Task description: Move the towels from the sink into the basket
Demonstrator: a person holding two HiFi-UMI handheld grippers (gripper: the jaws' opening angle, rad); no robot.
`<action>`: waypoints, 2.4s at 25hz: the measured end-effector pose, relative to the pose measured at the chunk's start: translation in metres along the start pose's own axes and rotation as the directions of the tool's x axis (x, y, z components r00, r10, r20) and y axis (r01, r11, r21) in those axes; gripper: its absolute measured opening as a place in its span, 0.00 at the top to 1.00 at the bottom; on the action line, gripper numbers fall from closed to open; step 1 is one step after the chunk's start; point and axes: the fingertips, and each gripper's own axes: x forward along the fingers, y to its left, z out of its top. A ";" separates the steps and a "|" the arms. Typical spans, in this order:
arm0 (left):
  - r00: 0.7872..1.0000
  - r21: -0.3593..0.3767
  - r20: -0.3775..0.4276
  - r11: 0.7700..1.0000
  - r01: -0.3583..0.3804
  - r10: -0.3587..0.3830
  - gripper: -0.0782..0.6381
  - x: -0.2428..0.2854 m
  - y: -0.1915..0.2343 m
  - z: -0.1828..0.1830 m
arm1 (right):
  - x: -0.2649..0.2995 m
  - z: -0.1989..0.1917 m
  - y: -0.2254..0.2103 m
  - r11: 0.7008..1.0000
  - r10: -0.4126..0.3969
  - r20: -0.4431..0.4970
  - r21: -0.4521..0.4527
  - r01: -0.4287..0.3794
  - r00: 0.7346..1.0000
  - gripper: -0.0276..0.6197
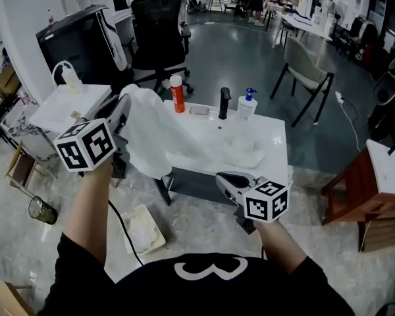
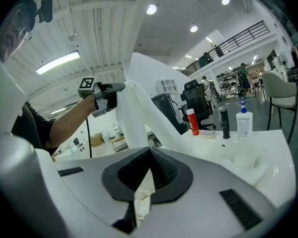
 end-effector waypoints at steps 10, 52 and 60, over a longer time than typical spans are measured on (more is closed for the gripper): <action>0.967 0.057 0.198 0.983 -0.174 0.160 0.82 -0.131 0.092 0.083 | 0.059 0.016 0.076 0.994 0.080 -0.005 -0.069 -0.080 0.997 0.95; 0.702 -0.266 -0.631 0.758 -0.596 0.331 0.83 -0.251 0.274 -0.485 | 0.313 -0.167 0.134 0.920 0.374 -0.501 0.096 -0.379 0.781 0.95; 0.656 -0.258 -0.701 0.758 -0.599 0.280 0.81 -0.226 0.288 -0.564 | 0.358 -0.177 0.106 0.920 0.372 -0.542 0.107 -0.377 0.754 0.95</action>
